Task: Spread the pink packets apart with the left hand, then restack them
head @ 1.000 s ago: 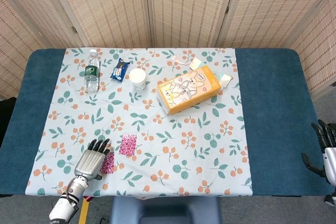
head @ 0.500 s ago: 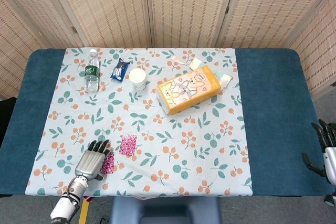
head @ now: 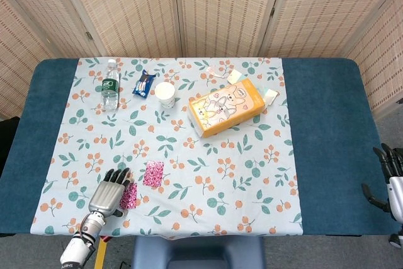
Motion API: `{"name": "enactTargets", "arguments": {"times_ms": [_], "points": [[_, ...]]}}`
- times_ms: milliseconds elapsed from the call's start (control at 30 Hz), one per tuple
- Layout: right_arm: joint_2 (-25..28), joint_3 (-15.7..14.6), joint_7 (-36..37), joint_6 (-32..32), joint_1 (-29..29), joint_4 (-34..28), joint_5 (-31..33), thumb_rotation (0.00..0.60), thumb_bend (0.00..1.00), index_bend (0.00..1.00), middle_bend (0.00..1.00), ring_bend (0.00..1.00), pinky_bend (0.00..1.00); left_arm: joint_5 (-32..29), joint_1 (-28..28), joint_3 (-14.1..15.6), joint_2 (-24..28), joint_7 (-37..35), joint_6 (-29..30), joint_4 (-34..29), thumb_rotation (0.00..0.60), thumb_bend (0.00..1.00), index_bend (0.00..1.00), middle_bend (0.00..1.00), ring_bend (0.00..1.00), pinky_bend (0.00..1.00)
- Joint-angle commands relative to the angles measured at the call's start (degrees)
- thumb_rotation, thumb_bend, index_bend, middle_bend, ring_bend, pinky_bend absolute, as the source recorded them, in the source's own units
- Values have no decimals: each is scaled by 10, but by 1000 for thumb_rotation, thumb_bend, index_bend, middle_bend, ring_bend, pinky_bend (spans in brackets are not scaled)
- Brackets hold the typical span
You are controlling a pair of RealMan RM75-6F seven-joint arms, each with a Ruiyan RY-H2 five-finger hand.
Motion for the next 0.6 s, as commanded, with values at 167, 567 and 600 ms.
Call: {"name": "enactTargets", "arguments": {"times_ms": [167, 567, 600], "points": [[0, 0, -1, -1, 0, -1, 1, 600, 395, 42, 32, 0, 0, 6, 3, -2, -2, -5, -1, 4, 600, 207, 288, 0, 0, 0], [1, 0, -3, 1, -1, -4, 1, 600, 393, 42, 32, 0, 0, 28, 7, -8, 0, -12, 3, 7, 600, 208, 331, 3, 0, 0], [1, 1, -3, 1, -1, -4, 2, 600, 393, 42, 32, 0, 0, 30, 7, -8, 2, -11, 4, 5, 600, 208, 331, 3, 0, 0]]}}
